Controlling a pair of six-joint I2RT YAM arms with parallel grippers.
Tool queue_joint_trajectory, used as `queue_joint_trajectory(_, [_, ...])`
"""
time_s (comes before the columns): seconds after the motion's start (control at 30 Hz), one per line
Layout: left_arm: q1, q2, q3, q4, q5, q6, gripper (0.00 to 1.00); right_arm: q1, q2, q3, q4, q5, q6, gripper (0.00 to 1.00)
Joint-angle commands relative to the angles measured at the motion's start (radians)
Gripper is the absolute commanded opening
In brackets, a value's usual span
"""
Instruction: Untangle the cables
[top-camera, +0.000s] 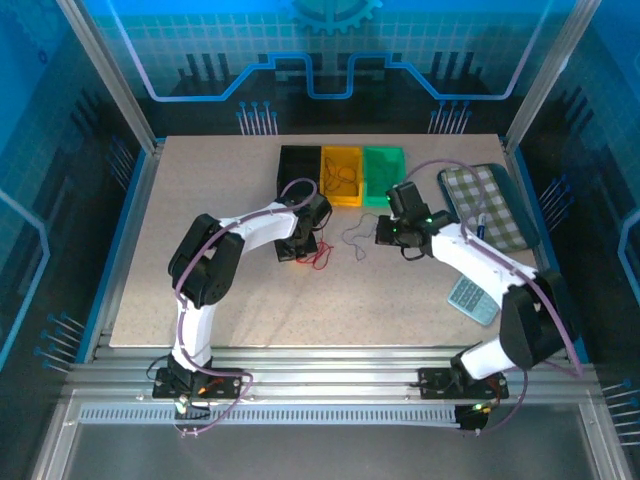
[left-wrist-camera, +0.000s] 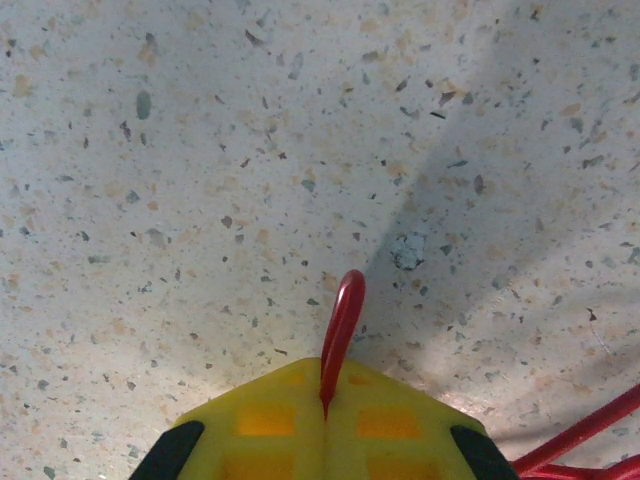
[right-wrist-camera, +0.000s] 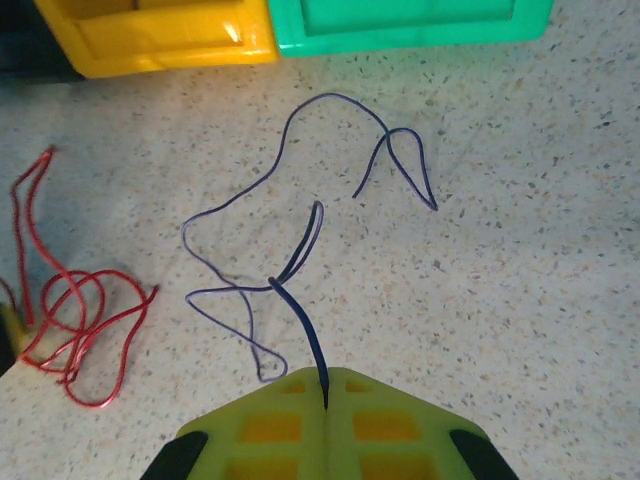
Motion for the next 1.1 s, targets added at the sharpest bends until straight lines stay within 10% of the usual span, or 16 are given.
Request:
queue_joint_trajectory(0.0, [0.007,0.004,-0.018,-0.012,0.016,-0.021,0.00,-0.005,0.090,0.089,-0.026,-0.041,0.008,0.15])
queue_joint_trajectory(0.3, [0.007,-0.004,-0.025,-0.012,0.009,-0.016,0.00,0.000,0.340,0.313,-0.160,-0.102,0.029,0.70])
queue_joint_trajectory(1.07, [0.008,0.013,-0.011,-0.021,0.013,-0.006,0.00,0.034,0.472,0.364,-0.205,-0.206,0.207,0.72])
